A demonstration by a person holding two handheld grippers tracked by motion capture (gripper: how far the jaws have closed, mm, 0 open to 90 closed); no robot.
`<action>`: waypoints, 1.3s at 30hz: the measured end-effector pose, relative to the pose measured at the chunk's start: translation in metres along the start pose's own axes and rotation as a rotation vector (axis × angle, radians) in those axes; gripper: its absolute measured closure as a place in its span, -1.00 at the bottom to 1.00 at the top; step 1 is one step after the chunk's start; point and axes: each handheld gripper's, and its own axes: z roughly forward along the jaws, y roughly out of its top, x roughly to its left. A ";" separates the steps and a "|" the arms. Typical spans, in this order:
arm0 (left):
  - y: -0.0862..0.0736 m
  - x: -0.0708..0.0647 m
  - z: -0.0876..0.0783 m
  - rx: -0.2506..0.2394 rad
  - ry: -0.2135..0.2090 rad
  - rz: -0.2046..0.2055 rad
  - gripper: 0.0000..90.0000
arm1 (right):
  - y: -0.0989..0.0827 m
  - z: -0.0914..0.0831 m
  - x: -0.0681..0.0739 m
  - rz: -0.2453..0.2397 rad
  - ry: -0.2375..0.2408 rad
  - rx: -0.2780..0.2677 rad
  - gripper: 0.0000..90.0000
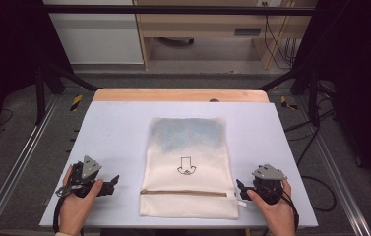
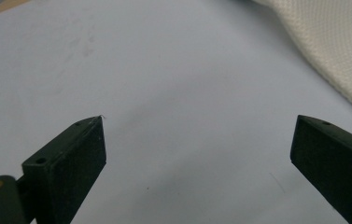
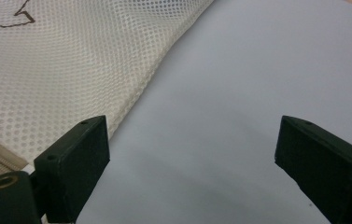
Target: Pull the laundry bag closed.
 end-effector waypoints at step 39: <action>-0.014 0.003 -0.022 -0.024 0.009 -0.110 -0.85 | 0.114 0.017 0.111 -0.362 0.307 0.053 -0.30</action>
